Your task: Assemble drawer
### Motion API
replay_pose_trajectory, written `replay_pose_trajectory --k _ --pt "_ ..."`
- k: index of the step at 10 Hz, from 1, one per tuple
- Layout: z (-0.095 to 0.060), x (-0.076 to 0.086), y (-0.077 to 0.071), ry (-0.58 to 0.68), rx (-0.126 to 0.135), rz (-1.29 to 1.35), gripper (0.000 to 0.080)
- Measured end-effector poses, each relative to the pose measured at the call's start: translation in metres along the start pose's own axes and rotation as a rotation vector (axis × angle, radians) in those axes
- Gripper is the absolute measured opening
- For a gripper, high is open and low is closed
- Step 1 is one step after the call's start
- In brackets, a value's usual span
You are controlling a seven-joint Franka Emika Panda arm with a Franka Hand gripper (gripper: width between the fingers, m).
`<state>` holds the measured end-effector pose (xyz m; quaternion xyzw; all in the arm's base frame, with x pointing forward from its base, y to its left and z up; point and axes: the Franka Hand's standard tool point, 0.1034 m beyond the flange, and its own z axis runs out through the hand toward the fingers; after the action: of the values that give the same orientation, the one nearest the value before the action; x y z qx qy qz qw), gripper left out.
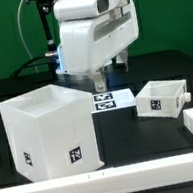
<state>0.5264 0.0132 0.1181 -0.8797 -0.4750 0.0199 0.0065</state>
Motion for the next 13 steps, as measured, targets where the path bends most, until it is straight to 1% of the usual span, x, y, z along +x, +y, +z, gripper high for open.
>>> replay_pose_trajectory --k 1,2,3,4,5,8,9,10,11,12,13 --pt "-0.019 -0.007 0.008 -0.012 -0.01 0.006 0.065" --pt "-0.034 -0.015 0.016 -0.021 -0.009 0.007 0.065" --pt "-0.041 -0.027 0.027 -0.025 0.007 -0.018 0.065" --pt "-0.042 -0.037 0.038 -0.027 0.019 -0.03 0.065" --pt "-0.038 -0.038 0.039 -0.028 0.026 -0.056 0.065" --pt "-0.035 -0.038 0.039 -0.031 0.029 -0.054 0.065" --pt "-0.024 -0.045 0.047 -0.035 0.036 -0.057 0.065" --pt "-0.016 -0.046 0.056 -0.038 0.04 -0.014 0.065" --pt "-0.005 -0.043 0.06 -0.037 0.04 0.03 0.065" --pt "0.01 -0.042 0.06 -0.03 0.035 0.038 0.065" --pt "0.015 -0.042 0.058 -0.031 0.041 0.049 0.065"
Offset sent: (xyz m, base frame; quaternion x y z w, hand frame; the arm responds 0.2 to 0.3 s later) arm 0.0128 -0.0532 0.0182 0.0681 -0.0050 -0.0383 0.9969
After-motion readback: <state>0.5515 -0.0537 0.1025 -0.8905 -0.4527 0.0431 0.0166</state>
